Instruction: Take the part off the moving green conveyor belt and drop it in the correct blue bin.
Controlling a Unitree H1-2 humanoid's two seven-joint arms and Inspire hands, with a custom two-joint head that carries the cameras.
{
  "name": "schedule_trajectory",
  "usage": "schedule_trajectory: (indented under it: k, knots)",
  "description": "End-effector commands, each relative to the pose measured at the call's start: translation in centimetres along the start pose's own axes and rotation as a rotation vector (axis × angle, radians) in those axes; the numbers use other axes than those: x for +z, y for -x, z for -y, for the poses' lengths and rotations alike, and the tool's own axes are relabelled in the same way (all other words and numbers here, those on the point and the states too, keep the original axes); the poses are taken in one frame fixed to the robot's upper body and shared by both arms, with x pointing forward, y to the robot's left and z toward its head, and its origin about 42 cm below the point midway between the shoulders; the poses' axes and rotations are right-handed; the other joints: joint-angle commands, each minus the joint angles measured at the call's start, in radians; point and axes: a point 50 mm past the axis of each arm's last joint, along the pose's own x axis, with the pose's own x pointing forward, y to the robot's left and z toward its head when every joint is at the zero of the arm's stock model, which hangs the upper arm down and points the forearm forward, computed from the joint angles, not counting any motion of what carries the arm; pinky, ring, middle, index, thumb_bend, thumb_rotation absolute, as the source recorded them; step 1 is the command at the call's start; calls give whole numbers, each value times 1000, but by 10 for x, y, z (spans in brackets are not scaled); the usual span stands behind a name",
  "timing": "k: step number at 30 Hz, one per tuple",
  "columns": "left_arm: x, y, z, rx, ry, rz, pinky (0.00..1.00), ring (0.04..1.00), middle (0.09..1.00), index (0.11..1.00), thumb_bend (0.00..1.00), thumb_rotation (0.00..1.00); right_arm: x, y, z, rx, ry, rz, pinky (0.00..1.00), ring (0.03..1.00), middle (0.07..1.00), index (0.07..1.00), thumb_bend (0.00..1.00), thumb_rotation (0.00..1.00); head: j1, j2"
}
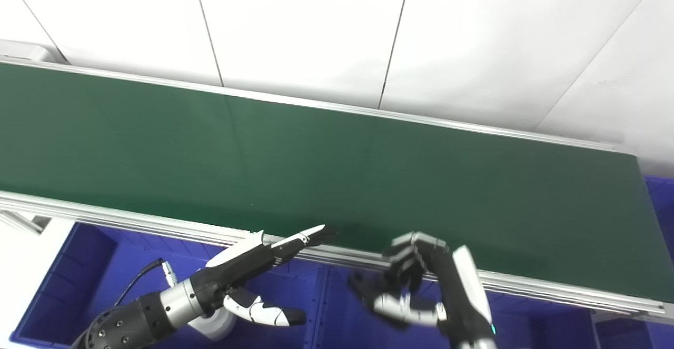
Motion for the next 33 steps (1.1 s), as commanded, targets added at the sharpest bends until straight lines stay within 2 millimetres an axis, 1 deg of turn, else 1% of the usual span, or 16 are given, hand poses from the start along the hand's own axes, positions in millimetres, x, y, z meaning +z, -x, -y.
schedule_trajectory:
  k: [1,2,4,5,6,8,9,10,11,13,16,23,27,28,29,33]
  knots:
    - [13,-3,-15,15,-29,39,1000,1000,1000,1000,300,395,-4,1,-1,54,130,-23,296,350,398,511,523,0,-17,53]
    - [14,-5,-17,16,-29,39,1000,1000,1000,1000,302,396,-10,0,-5,87,192,-48,337,391,402,510,524,0,-17,53]
    - [15,-12,-23,15,-27,46,1000,1000,1000,1000,308,405,-34,-19,-17,157,318,-88,419,469,422,510,525,0,-13,100]
    - [16,-17,-25,12,-25,59,1000,1000,1000,1000,309,411,-41,-30,-21,186,357,-114,493,545,491,508,524,27,-3,106]
    - [17,-22,-27,9,-23,74,1000,1000,1000,1000,304,415,-46,-38,-22,214,388,-141,589,640,638,613,615,99,4,98]
    - [19,-28,-30,12,-18,99,1000,1000,1000,1000,302,417,-44,-44,-21,275,406,-176,624,674,686,682,673,118,5,86]
    - [19,-29,-31,15,-15,108,1000,1000,1000,1000,296,401,-41,-44,-20,306,405,-184,687,757,777,758,680,263,4,85]
    - [20,-28,-33,24,-12,112,1000,1000,1000,1000,295,395,-38,-42,-18,334,408,-177,708,786,808,784,682,313,-2,81]
    - [20,-27,-34,29,-10,114,1000,1000,1000,1000,294,381,-36,-40,-17,351,410,-171,762,835,851,825,673,481,-2,81]
    - [19,-25,-34,41,-18,101,1000,1000,1000,1000,288,371,-32,-35,-15,366,421,-159,835,875,887,862,653,679,-11,74]
    - [17,-25,-33,54,-11,102,1000,1000,1000,1000,291,353,-27,-30,-16,346,406,-149,840,867,885,865,628,715,-19,67]
    - [15,-26,-30,57,-9,110,1000,1000,1000,1000,293,369,-28,-26,-23,270,369,-146,806,842,857,834,625,678,-33,49]
    - [12,-22,-28,49,-29,98,1000,1000,1000,1000,288,375,-16,-14,-21,137,225,-84,723,794,818,789,555,595,-31,45]
    - [12,-21,-28,48,-31,93,1000,1000,1000,1000,285,375,-12,-10,-21,96,184,-53,709,780,809,786,525,669,-31,45]
    - [10,-20,-27,49,-29,87,1000,1000,1000,1000,288,375,-8,-5,-20,59,148,-31,670,747,783,765,502,610,-30,45]
    - [6,-13,-23,49,-20,63,1000,1000,1000,1000,302,377,4,10,-18,-59,11,63,628,712,761,755,452,606,-37,40]
